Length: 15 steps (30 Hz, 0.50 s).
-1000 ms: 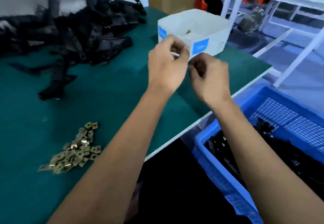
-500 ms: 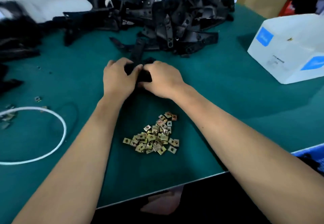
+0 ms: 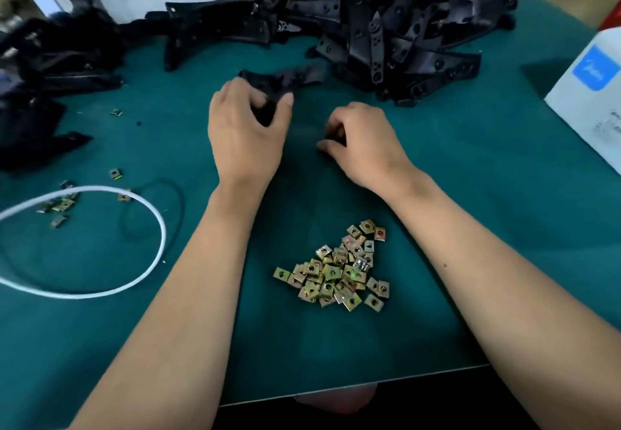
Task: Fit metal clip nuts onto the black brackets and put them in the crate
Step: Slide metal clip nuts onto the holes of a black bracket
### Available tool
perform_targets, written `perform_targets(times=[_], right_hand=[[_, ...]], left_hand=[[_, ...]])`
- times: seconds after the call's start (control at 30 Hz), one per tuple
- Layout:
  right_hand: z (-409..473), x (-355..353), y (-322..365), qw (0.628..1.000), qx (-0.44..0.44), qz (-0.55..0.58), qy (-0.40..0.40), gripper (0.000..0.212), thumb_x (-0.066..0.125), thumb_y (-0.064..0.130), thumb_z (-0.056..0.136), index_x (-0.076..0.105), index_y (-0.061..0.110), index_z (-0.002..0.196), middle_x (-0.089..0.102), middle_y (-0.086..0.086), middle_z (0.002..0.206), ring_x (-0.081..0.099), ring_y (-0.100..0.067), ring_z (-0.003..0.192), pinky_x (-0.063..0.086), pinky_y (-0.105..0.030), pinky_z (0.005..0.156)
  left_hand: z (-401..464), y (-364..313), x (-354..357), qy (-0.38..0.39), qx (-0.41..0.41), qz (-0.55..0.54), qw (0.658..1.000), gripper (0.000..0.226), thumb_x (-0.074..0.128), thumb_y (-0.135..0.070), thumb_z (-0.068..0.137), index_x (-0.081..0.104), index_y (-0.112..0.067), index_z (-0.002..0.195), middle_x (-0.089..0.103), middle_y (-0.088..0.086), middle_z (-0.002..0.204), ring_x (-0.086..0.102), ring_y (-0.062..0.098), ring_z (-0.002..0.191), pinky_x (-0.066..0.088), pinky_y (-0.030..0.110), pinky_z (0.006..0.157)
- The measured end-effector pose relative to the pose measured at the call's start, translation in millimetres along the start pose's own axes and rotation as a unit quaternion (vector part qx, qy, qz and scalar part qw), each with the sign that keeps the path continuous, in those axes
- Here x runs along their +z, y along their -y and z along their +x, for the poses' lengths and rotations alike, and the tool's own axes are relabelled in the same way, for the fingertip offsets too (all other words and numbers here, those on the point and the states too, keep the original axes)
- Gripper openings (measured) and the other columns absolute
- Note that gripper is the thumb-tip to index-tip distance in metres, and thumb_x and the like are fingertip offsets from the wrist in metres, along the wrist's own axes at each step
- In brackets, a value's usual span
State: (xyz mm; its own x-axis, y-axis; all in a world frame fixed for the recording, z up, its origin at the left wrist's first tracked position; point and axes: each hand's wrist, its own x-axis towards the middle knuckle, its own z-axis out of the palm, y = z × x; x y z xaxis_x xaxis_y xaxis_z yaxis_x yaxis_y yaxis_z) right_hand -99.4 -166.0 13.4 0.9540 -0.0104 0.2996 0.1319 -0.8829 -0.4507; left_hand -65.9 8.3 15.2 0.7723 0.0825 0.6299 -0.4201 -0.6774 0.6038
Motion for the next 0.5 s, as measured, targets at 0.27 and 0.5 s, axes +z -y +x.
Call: perform_targets(times=[0.27,0.5], right_hand=[[-3.8,-1.8,0.6,1.0,-0.021,-0.022,0.006,0.017,0.064,0.018,0.099,0.07,0.005,0.108,0.062,-0.012,0.109,0.06,-0.033,0.1,0.048,-0.041,0.084],[-3.2,0.8,-5.0,0.998,-0.013,0.048,-0.04,0.015,0.057,0.017,0.102,0.067,0.007,0.098,0.069,-0.007,0.093,0.063,-0.026,0.087,0.048,-0.039,0.076]], left_hand=[[-15.9,-10.8,15.0,0.249,0.095,0.056,0.962,0.031,0.063,-0.041,0.081,0.045,-0.015,0.082,0.054,-0.006,0.08,0.053,0.027,0.091,0.033,0.038,0.085],[-14.5,-8.9,5.8,0.217,0.056,-0.057,0.973,0.023,0.064,-0.034,0.093,0.05,-0.016,0.092,0.053,-0.009,0.073,0.05,0.018,0.069,0.043,0.036,0.064]])
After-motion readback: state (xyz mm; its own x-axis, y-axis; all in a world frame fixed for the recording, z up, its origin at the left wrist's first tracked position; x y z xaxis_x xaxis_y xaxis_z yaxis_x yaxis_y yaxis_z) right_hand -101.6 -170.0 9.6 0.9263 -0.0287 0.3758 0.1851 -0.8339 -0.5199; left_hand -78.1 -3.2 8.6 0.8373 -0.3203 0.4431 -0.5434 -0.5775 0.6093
